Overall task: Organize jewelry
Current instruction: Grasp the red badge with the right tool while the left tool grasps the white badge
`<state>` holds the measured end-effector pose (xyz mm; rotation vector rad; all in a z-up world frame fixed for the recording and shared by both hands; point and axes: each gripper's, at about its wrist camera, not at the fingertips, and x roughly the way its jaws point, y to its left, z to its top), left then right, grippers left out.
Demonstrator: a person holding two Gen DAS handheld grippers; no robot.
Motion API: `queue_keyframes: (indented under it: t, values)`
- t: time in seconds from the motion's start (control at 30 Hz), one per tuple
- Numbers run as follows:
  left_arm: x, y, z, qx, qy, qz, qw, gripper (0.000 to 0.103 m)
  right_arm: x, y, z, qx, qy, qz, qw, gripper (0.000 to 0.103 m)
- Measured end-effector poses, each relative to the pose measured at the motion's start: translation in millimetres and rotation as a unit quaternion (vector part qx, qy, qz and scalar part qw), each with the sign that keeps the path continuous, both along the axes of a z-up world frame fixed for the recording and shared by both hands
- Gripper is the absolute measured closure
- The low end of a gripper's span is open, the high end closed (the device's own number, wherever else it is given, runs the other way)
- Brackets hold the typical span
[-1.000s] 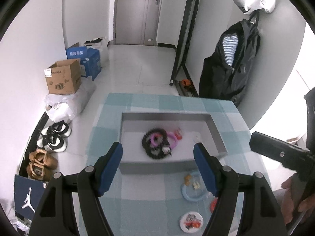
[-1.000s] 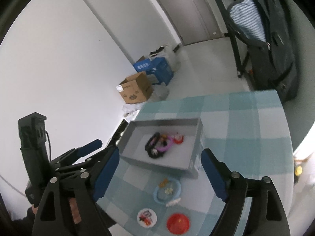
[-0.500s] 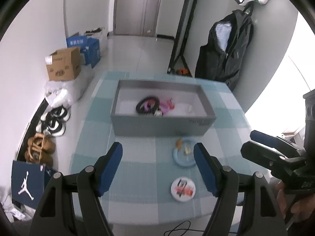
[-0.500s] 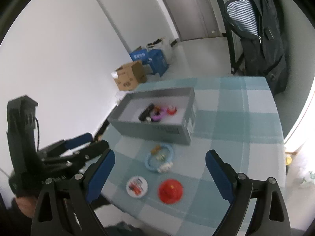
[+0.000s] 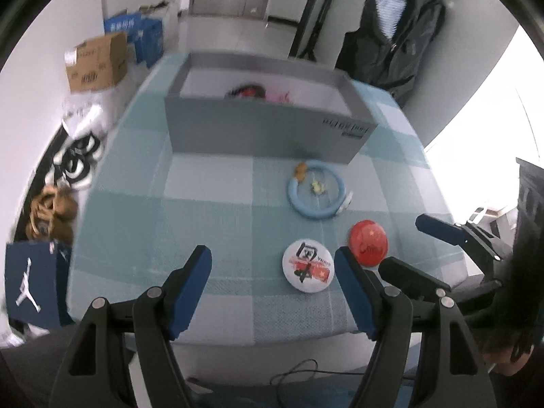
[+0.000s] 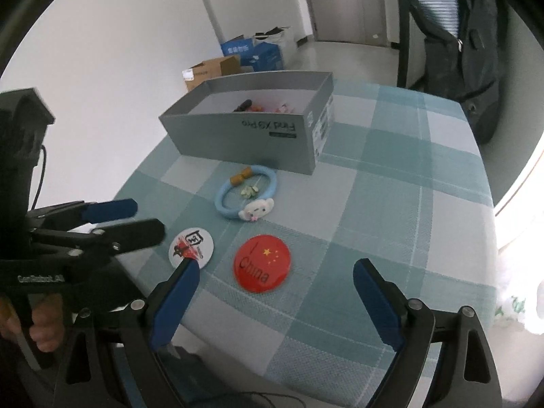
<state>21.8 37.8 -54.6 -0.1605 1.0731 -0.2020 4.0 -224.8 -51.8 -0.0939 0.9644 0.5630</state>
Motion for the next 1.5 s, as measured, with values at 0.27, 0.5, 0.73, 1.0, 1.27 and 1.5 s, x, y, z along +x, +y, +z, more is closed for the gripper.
queue_keyframes:
  t: [0.27, 0.5, 0.73, 1.0, 1.27, 1.5]
  values:
    - [-1.6, 4.2, -3.7, -0.010, 0.006, 0.003, 0.9999, 0.032, -6.0, 18.8, -10.3, -0.056, -0.017, 0.028, 0.998, 0.024]
    - [-0.4, 2.1, -4.7, -0.006, 0.008, -0.004, 0.9999, 0.032, -5.1, 24.9, -11.1, -0.069, -0.024, 0.028, 0.997, 0.031]
    - [1.3, 4.6, -7.8, -0.003, 0.015, -0.001, 0.9999, 0.032, -4.1, 34.6, -12.5, -0.090, -0.027, 0.034, 0.995, 0.047]
    - [2.0, 3.4, -11.6, 0.001, 0.023, 0.002, 0.9997, 0.032, -6.7, 40.8, -11.0, -0.103, -0.040, 0.048, 0.993, 0.062]
    - [1.7, 1.4, -10.7, 0.003, 0.021, -0.003, 0.9998, 0.032, 6.8, 23.5, -5.0, -0.048, -0.010, 0.015, 0.999, 0.062]
    - [-3.1, -11.7, -7.2, 0.020, 0.010, -0.033, 0.9992, 0.032, 19.3, 3.7, -0.6, 0.002, 0.020, -0.028, 0.999, 0.062]
